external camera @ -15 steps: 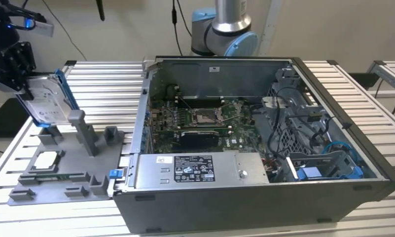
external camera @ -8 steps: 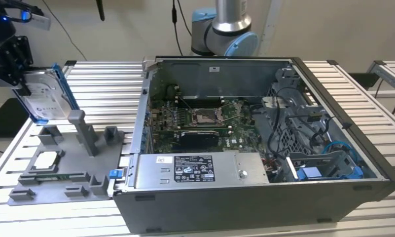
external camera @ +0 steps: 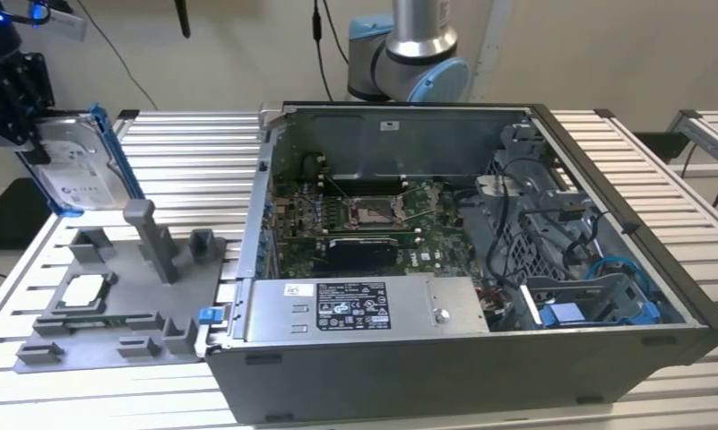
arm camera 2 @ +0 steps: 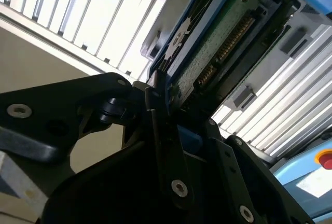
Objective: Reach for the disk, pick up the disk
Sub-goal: 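Pick up the disk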
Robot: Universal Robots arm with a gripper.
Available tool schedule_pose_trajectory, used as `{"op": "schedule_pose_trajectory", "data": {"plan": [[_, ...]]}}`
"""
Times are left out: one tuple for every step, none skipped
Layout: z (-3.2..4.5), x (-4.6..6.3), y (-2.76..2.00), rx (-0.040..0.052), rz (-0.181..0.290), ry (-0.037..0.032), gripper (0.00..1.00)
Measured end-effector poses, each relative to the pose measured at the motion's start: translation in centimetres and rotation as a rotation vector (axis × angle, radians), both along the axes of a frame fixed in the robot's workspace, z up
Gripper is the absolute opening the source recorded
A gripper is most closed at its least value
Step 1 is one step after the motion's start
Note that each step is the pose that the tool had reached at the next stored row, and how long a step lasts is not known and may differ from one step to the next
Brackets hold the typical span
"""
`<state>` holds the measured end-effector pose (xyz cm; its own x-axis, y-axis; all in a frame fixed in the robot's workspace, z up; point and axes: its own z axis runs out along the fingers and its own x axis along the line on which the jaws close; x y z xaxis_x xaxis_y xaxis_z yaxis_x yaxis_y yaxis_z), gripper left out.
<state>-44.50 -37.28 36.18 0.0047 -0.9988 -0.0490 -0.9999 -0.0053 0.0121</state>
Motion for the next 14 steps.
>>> {"op": "schedule_pose_trajectory", "data": {"plan": [[0.18,0.0,0.0,0.0001,0.0,-0.0001,0.0],[0.34,0.0,0.0,0.0001,0.0,-0.0001,0.0],[0.51,0.0,0.0,0.0,0.0,-0.0001,0.0],[0.69,0.0,0.0,0.0,0.0,0.0,0.0],[0.85,0.0,0.0,0.0,0.0,-0.0001,0.0],[1.01,0.0,0.0,0.0,0.0,0.0,0.0],[1.17,0.0,0.0,0.0001,0.0,-0.0002,0.0],[1.34,0.0,0.0,0.0,0.0,-0.0001,0.0],[1.51,0.0,0.0,0.0001,0.0,-0.0001,0.0],[1.68,0.0,0.0,0.0,0.0,-0.0001,0.0],[1.85,0.0,0.0,0.0,0.0,-0.0001,0.0],[2.02,0.0,0.0,0.0,0.0,0.0,0.0],[2.16,0.0,0.0,0.0001,0.0,-0.0002,0.0],[2.33,0.0,0.0,0.0,0.0,-0.0001,0.0]]}}
